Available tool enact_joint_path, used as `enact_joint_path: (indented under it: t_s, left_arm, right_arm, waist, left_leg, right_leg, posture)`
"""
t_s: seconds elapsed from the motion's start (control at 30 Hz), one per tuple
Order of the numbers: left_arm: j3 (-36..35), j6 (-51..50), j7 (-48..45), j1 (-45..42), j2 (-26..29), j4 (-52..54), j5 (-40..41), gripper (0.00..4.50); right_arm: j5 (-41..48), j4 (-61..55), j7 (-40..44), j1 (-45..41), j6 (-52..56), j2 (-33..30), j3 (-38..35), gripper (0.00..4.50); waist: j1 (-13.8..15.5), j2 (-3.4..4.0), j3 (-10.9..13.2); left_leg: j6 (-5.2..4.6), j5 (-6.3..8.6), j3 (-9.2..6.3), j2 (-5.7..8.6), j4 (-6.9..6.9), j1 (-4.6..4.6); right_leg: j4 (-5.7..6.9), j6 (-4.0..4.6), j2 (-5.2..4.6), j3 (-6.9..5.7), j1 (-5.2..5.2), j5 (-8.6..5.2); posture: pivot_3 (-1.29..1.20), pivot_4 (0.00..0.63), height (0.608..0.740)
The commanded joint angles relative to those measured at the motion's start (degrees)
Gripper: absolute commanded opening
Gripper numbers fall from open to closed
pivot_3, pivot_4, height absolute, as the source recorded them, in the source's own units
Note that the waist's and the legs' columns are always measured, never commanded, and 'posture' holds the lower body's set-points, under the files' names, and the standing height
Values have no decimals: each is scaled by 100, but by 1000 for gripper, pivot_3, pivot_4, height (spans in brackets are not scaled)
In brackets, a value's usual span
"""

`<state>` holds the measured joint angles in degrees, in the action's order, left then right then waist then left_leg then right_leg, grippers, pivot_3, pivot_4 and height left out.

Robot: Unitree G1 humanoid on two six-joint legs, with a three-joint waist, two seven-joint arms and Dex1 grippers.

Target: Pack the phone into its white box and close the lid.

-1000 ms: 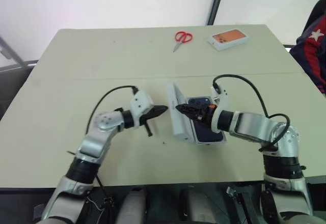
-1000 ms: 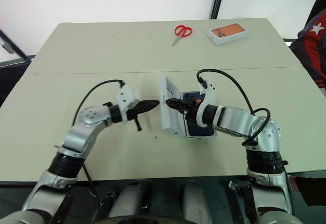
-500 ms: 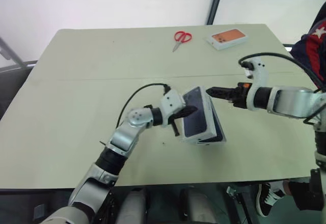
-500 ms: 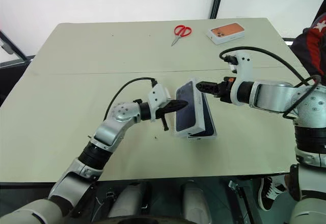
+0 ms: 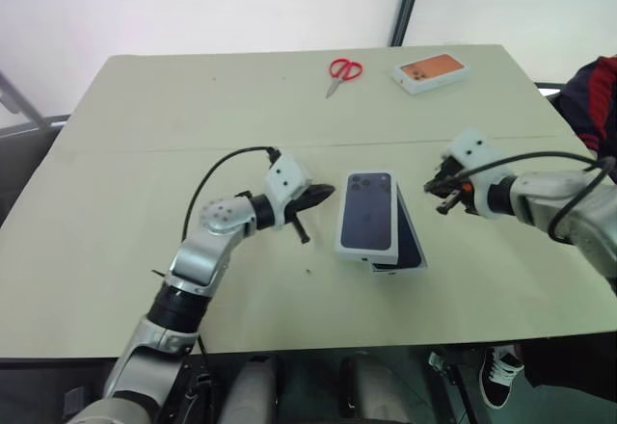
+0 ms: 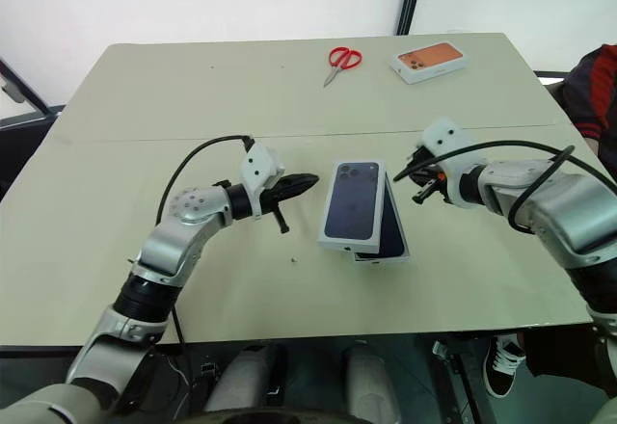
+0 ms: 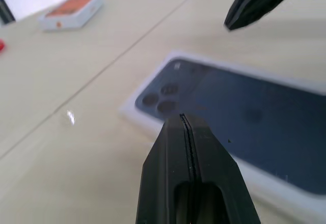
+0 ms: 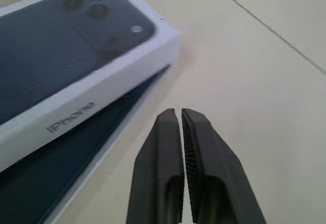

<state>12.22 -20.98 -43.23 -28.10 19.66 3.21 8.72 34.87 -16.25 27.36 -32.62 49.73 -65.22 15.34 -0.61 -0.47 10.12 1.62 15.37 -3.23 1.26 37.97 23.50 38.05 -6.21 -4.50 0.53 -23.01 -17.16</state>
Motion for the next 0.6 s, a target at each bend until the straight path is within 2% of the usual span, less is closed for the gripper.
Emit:
enact_joint_path:
  t_s: [0.03,0.23,0.43,0.6]
  left_arm:
    - [115,-210,-18,66,234,180,-188,0]
    - [472,-600,-28,-96,93,70,-307,0]
    - [952,-550,-73,-310,-133,-239,-551,0]
    - [934,-559,-98,-321,-417,-138,-406,0]
  right_arm:
    - [-677,-343,437,97,-384,-53,56,93]
    - [-1322,-504,712,195,-390,365,209,93]
    - [-1653,-670,961,270,-286,655,148,93]
    - [-1884,-742,1102,371,-272,712,57,93]
  waist:
    - [1,0,0]
    - [15,-1,1]
    - [7,-1,0]
    - [5,-1,1]
  left_leg:
    - [0,0,0,0,0,0]
    - [1,0,0,4,2,0]
    - [1,0,-1,5,2,0]
    - [1,0,-2,4,2,0]
  right_leg:
    - [-1,0,0,0,0,0]
    - [-3,0,-6,0,5,0]
    - [-2,0,-6,0,4,0]
    - [-2,0,-5,-1,4,0]
  posture:
    - [0,150,740]
    - [0,150,740]
    - [0,150,740]
    - [0,150,740]
